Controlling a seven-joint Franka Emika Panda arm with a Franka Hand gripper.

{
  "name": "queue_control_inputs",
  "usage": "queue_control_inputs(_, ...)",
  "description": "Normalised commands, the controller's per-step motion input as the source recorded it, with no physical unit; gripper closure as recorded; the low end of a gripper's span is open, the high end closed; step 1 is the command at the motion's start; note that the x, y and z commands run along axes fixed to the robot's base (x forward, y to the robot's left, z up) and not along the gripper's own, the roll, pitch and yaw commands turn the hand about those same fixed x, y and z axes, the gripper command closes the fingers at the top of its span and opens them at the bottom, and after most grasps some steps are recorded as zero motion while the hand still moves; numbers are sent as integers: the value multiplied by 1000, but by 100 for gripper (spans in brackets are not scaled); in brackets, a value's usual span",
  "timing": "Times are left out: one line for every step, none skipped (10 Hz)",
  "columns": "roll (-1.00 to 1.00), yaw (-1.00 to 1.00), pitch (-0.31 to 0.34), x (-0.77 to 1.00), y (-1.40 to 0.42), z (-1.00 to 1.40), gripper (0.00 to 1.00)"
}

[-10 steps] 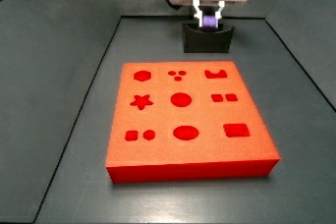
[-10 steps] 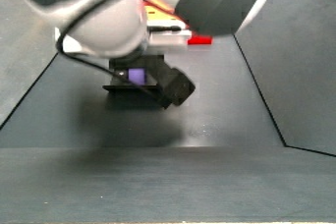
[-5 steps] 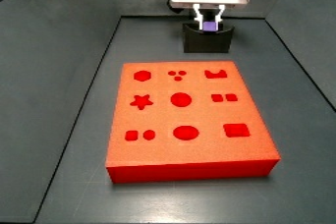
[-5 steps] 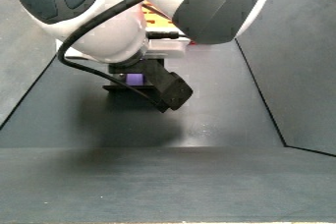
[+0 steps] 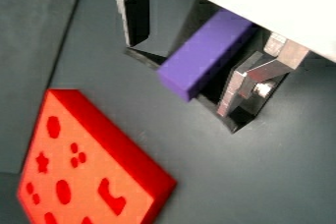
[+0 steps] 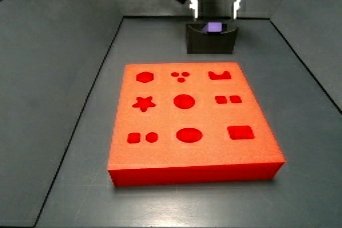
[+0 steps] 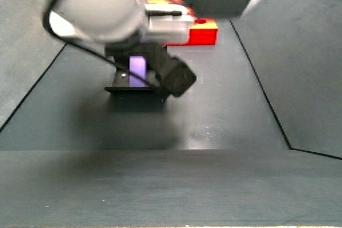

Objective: Pick up the rectangle object. Move up. Place the rectangle object on the fixture. Regrasp the rectangle object. Move to above the board. Insert the rectangle object.
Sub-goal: Regrasp the rectangle object.

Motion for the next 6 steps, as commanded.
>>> queue_control_inputs(41, -16, 41, -32, 1, 1000, 0)
queue_control_inputs(48, -14, 48, -37, 3, 882, 0)
queue_control_inputs(49, -20, 43, -33, 3, 646, 0)
queue_control_inputs(46, -22, 40, -34, 0, 464, 0)
queue_control_inputs(47, -25, 39, -32, 4, 281, 0)
queue_control_inputs(1000, 31, 63, -125, -808, 943, 0)
